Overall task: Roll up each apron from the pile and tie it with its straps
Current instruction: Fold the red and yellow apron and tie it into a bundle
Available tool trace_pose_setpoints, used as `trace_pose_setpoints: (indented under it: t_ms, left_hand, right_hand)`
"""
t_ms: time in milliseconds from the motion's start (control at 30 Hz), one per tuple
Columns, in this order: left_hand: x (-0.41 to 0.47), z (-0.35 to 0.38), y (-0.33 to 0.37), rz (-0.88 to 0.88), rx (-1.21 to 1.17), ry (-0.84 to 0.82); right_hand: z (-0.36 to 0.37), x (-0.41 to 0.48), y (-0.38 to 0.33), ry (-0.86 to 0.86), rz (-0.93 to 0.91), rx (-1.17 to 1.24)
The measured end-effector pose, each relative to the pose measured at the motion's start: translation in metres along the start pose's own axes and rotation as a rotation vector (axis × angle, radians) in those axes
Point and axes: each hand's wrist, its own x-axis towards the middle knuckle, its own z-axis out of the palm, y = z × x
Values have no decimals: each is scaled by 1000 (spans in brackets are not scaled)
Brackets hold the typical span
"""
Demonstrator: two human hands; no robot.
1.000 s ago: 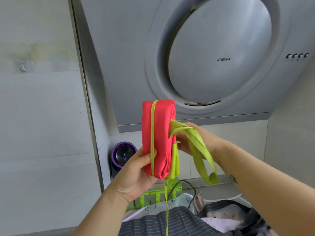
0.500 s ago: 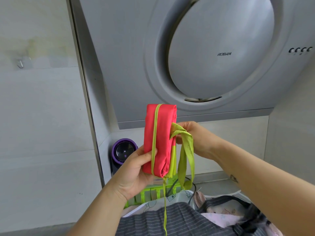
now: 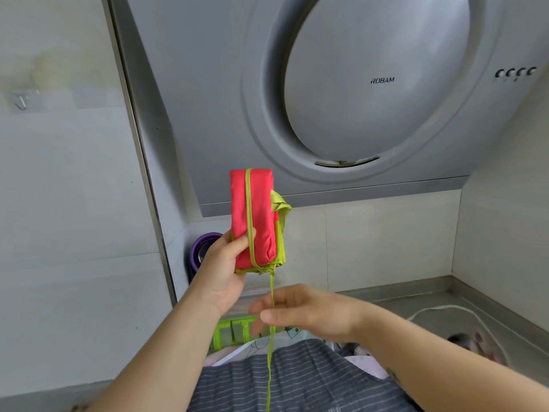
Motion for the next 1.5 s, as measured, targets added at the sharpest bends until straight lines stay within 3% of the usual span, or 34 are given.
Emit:
trace_pose_setpoints:
  t_ms: [167, 300, 400, 467, 633, 767, 833, 967, 1100, 1200, 1300, 1500]
  left_hand:
    - [-7, -18, 11, -100, -23, -170]
    - [-18, -25, 18, -273, 40, -495]
    - [-25, -23, 19, -419, 207, -727]
    - [-27, -22, 21, -466, 395, -789]
    - [-30, -16, 30, -471, 926, -750]
    - [-26, -10, 32, -501, 1227, -726]
    - [-21, -11, 30, -499, 1296, -678]
    - [-12, -19, 23, -528, 1220, -569]
    - [-6, -25, 17, -560, 1141, -486]
    - [-4, -30, 10, -588, 1084, -411]
    - [-2, -36, 3, -598, 994, -293]
    - [4, -40, -7, -512, 663, -2]
  right_hand:
    - [-30, -14, -21, 45, -53, 289]
    - [-49, -15, -30, 80, -40, 262]
    - [-54, -18, -33, 114, -106, 351]
    - [-56, -21, -34, 99, -75, 353]
    - [-66, -22, -34, 24, 10, 218]
    - [-72, -19, -41, 53, 108, -219]
    - [-69, -15, -42, 170, 112, -486]
    - [-58, -7, -39, 449, -15, -818]
    - [-44, -3, -35, 528, -119, -1040]
    - [-39, -2, -36, 550, -56, -1150]
    - [-33, -1, -34, 498, 0, -1107]
    - [-6, 1, -13, 520, -62, -838]
